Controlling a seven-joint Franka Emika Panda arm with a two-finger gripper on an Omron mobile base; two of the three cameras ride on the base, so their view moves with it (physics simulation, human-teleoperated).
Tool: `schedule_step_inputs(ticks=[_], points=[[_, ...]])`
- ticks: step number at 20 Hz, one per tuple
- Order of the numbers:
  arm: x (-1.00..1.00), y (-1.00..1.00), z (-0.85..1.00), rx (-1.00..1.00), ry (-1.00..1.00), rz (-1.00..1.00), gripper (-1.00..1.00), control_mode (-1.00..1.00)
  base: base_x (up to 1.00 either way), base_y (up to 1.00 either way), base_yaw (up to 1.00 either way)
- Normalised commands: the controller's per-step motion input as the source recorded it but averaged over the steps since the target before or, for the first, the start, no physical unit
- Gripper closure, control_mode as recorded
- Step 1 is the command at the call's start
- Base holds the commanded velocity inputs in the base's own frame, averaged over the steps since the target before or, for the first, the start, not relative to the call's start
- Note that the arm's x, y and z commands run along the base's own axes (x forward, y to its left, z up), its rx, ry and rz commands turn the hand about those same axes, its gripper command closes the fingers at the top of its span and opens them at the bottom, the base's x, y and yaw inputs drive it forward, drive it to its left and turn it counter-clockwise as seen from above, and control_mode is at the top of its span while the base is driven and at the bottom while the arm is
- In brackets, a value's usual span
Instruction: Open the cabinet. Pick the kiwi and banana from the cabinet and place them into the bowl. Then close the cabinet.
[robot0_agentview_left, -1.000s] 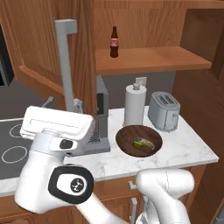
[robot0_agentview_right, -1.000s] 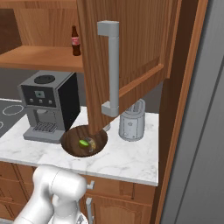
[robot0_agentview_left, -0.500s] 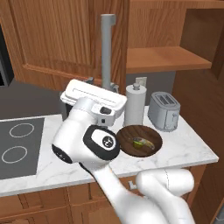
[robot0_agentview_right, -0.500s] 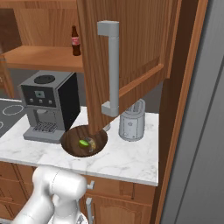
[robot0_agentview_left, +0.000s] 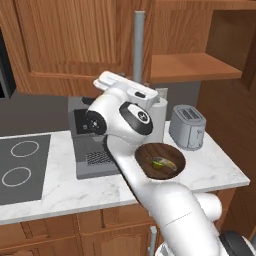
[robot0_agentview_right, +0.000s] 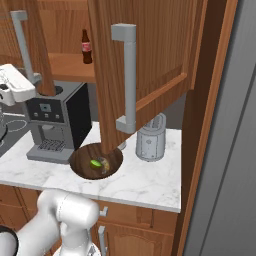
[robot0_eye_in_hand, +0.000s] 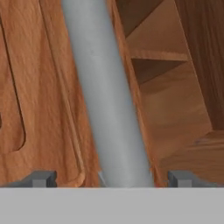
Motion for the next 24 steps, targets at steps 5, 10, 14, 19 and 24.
schedule_step_inputs(ticks=[5, 10, 14, 19, 24], points=[[1.0, -0.27, -0.1, 0.04, 0.16, 0.0, -1.0, -1.0, 0.0, 0.0, 0.0], [0.99, -0.15, -0.23, 0.0, 0.05, 0.0, -1.0, -1.0, 0.0, 0.0, 0.0], [0.87, -0.05, -0.18, 0.0, 0.0, 0.0, -1.0, -1.0, 0.0, 0.0, 0.0], [0.23, 0.0, -0.04, 0.0, 0.0, 0.0, -1.0, -1.0, 0.0, 0.0, 0.0], [-0.76, 0.0, -0.02, 0.03, 0.02, 0.0, -1.0, -1.0, 0.0, 0.0, 0.0]])
